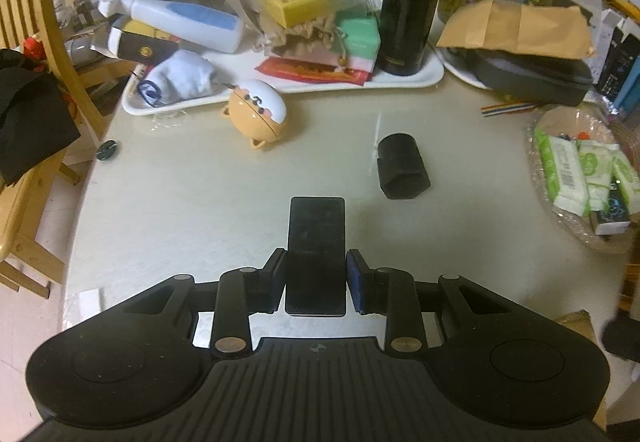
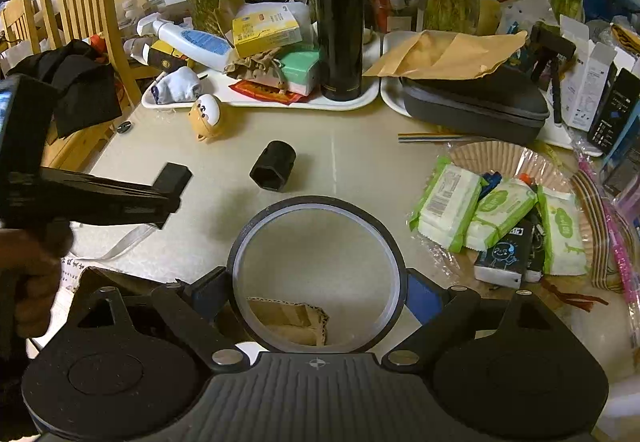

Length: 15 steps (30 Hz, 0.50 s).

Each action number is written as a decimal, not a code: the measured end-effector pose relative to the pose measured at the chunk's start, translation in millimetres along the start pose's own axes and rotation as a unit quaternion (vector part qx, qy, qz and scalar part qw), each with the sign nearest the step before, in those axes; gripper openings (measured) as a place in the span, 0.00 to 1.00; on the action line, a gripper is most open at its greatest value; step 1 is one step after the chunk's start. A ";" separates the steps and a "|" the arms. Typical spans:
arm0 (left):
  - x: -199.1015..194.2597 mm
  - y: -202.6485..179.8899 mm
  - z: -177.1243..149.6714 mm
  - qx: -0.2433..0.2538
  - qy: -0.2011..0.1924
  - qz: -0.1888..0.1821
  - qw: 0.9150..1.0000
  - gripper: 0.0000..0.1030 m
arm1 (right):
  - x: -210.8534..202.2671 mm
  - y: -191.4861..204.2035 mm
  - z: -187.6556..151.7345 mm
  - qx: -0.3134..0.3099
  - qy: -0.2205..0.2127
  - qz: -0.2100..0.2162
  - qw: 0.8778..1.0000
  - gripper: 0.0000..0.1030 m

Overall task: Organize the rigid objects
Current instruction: 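Carry the block with the left gripper while the right carries the tape ring to the box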

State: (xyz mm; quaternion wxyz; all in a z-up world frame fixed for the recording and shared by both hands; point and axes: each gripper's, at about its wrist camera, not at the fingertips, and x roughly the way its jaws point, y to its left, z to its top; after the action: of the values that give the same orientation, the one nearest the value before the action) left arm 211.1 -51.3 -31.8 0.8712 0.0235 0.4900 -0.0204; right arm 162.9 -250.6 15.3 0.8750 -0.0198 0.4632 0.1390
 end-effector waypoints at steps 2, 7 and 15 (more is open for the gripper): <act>-8.2 1.2 -2.8 -0.002 -0.005 -0.001 1.000 0.30 | 1.8 1.2 0.4 0.002 0.003 0.002 1.000 0.89; -27.2 6.3 -10.1 -0.006 -0.016 -0.005 1.000 0.30 | 2.6 6.7 0.9 0.001 0.005 0.005 1.000 0.89; -57.4 14.7 -26.5 -0.019 -0.035 -0.018 0.999 0.30 | -2.2 19.8 2.7 -0.011 0.004 0.011 1.000 0.89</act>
State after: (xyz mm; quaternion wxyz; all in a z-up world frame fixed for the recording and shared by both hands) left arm 159.6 -34.3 3.8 0.8876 -0.0028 0.4598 -0.0280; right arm 158.7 -231.7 20.5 0.8712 -0.0248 0.4656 0.1537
